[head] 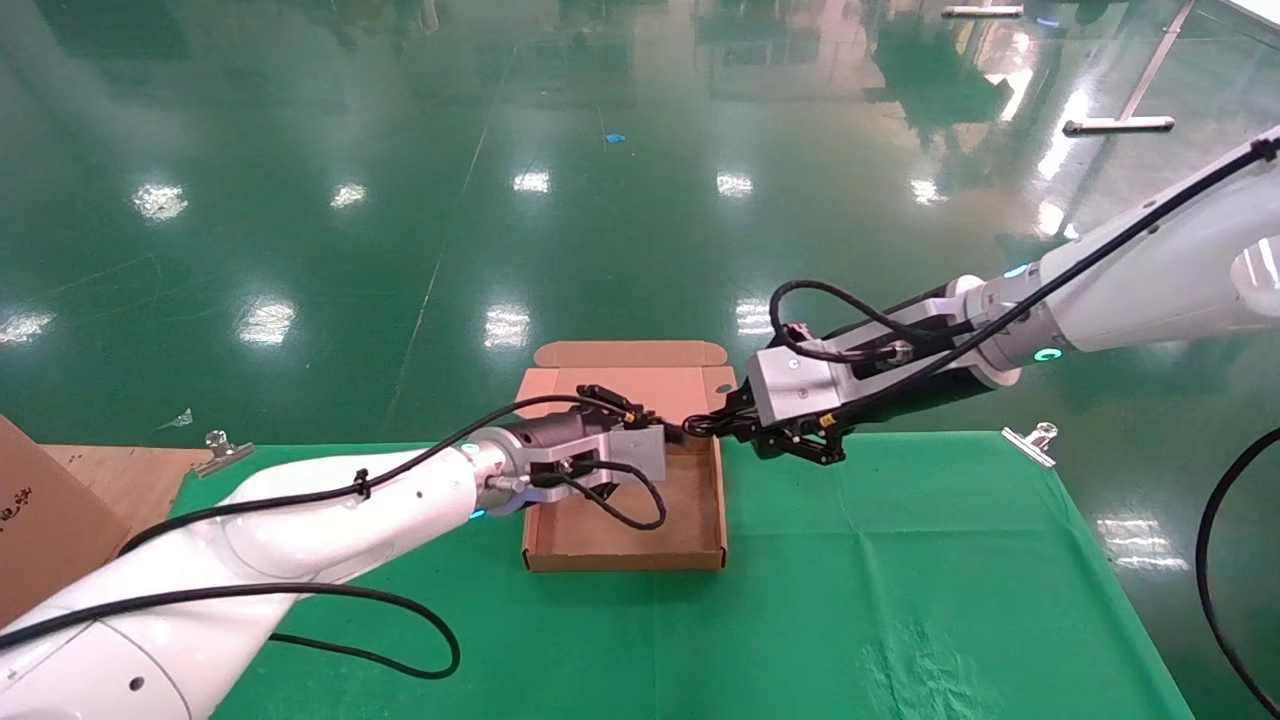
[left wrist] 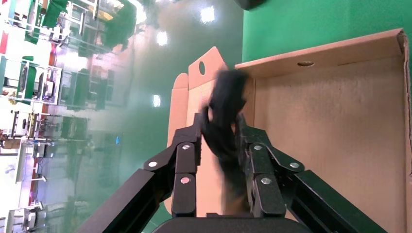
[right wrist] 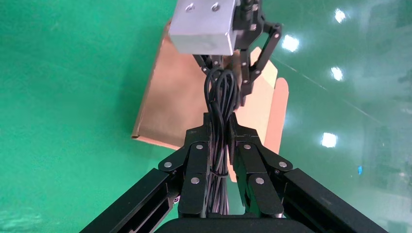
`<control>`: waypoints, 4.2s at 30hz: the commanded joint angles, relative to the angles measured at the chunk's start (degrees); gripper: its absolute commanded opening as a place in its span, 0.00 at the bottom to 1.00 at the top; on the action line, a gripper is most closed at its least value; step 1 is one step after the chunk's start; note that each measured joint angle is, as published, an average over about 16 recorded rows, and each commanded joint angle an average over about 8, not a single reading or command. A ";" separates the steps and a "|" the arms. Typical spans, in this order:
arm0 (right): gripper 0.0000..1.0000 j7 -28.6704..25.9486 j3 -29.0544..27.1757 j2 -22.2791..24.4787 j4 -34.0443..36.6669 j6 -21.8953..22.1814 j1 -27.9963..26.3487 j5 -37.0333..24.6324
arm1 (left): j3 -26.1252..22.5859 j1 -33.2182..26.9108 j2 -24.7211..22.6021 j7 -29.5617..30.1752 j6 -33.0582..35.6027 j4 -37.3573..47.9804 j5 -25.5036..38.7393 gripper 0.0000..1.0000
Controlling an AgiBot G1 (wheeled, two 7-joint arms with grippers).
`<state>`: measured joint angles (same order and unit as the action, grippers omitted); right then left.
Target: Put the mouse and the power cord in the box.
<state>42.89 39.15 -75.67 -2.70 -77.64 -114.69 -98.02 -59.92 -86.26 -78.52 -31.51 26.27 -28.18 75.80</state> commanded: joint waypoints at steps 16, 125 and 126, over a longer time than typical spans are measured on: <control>0.00 -2.90 0.68 -2.33 -4.47 0.96 0.73 0.33 | -2.97 -4.72 2.14 1.21 5.59 4.73 -11.23 1.00; 1.00 -53.96 -23.94 41.40 -71.56 -8.66 53.70 57.01 | 44.59 25.19 43.80 42.87 59.92 -46.23 -34.04 1.00; 1.00 -54.07 -24.18 41.63 -71.77 -8.86 53.90 57.28 | 44.76 25.31 43.88 43.00 60.04 -46.42 -34.07 1.00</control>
<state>-10.77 15.59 -34.64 -73.94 -86.00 -61.25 -41.38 -15.63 -61.30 -34.89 10.92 85.95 -74.02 41.83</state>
